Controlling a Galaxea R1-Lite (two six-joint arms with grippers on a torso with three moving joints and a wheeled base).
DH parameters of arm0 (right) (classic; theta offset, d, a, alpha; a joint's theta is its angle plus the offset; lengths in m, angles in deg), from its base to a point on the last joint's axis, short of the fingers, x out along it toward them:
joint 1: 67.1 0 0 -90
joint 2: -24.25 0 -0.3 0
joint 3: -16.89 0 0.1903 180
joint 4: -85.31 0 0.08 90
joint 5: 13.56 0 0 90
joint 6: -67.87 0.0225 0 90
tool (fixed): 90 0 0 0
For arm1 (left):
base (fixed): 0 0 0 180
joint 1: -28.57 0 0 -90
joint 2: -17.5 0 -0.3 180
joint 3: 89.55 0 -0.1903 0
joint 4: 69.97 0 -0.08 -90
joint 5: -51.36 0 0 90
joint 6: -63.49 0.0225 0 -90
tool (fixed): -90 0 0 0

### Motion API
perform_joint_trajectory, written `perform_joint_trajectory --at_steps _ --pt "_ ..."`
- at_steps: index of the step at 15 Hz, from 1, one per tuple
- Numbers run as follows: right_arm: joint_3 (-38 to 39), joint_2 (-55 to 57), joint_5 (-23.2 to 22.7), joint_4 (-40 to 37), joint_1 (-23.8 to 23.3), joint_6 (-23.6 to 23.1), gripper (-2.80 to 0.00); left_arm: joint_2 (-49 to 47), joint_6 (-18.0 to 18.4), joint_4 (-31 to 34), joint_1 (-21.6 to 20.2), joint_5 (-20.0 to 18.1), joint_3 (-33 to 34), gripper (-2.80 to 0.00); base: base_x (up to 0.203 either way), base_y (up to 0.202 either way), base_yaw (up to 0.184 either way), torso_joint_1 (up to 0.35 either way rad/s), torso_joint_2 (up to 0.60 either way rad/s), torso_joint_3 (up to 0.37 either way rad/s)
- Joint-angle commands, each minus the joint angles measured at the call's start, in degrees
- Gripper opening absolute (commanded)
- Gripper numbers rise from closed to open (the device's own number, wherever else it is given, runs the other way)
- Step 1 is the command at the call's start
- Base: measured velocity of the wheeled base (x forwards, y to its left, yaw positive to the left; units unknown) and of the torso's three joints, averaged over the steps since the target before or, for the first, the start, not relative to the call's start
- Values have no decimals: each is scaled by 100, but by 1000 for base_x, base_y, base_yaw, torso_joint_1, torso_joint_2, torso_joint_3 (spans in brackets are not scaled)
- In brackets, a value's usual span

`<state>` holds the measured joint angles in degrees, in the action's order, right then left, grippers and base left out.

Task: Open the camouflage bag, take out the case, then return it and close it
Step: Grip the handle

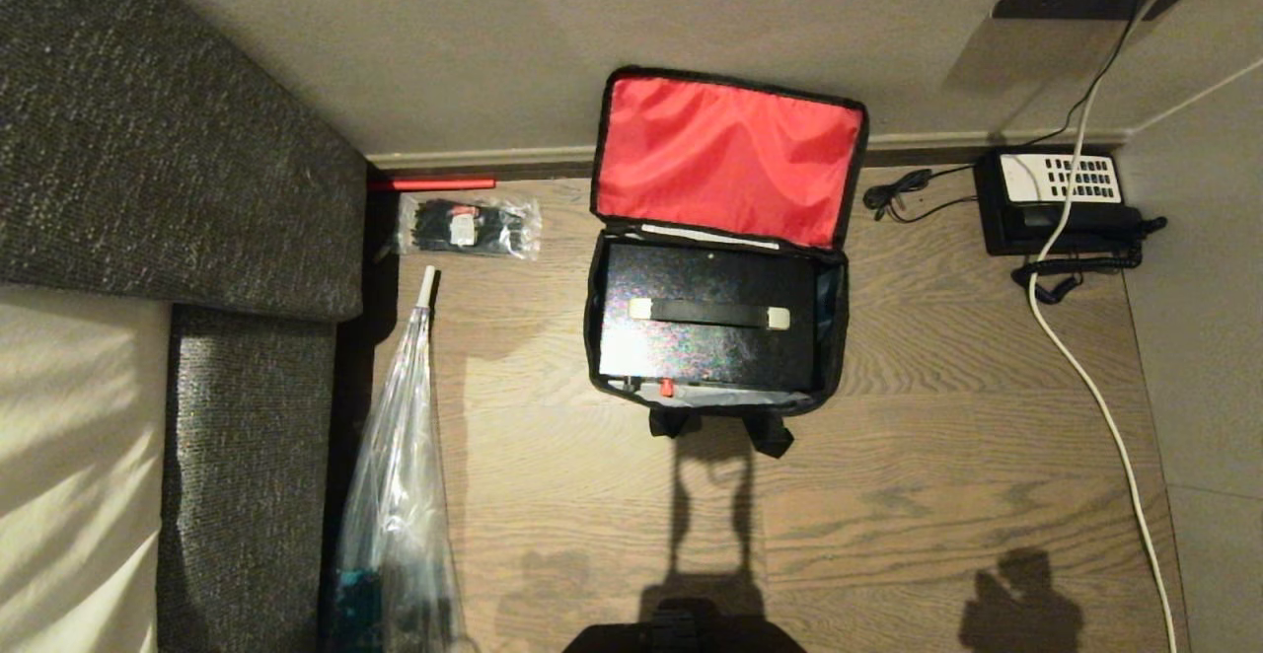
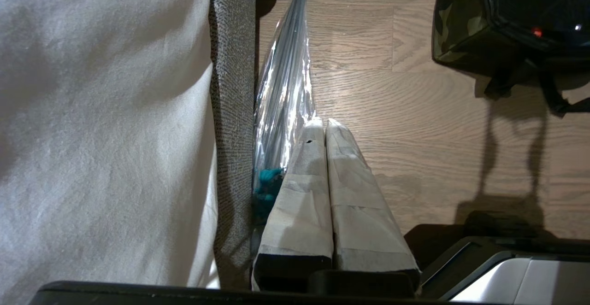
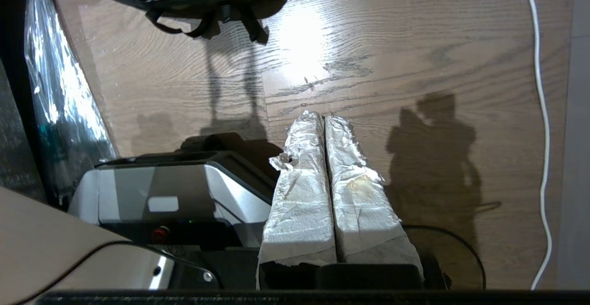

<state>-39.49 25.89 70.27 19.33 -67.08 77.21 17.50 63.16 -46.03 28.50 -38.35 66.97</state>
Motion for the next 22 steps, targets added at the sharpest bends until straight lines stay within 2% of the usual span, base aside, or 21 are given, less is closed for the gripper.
perform_joint_trajectory --at_steps 1,5,8,11,13,15,16,18,20,21,22 --pt "-6 1191 68 497 194 18 -280 9 24 9 -1 3 0 -280 0 0 0 0 0 0" --pt "-848 4563 336 805 491 -289 -280 9 40 4 -1 6 2 -280 0 0 0 0 0 0" --pt "-2183 7117 1252 729 661 -694 -280 0 33 4 -1 6 2 -280 0 0 0 0 0 0" --pt "-3626 8997 1935 762 1217 -1066 -280 9 33 4 -1 6 2 -280 0 0 0 0 0 0" --pt "-4079 9796 2144 1370 2108 -1256 -280 2 33 4 -1 1 2 -280 0 0 0 0 0 0" --pt "-4236 10319 2121 2553 2722 -1482 -280 9 33 4 -1 -1 2 -280 0 0 0 0 0 0" --pt "-4238 10430 2077 2868 2984 -1732 -280 9 40 4 -1 6 2 -280 0 0 0 0 0 0" --pt "-4250 10570 1915 3527 3287 -2261 -280 4 33 4 -1 6 2 -280 0 0 0 0 0 0" --pt "-4141 10589 1723 3758 3326 -3235 -280 6 38 4 -1 5 2 -280 0 0 0 0 0 0" --pt "-4055 10641 1695 3866 3392 -3597 0 8 33 4 -1 -2 2 -280 0 0 0 0 0 0" --pt "-3996 10745 1742 3960 3503 -3635 0 9 33 4 -1 -1 2 -280 0 0 0 0 0 0"
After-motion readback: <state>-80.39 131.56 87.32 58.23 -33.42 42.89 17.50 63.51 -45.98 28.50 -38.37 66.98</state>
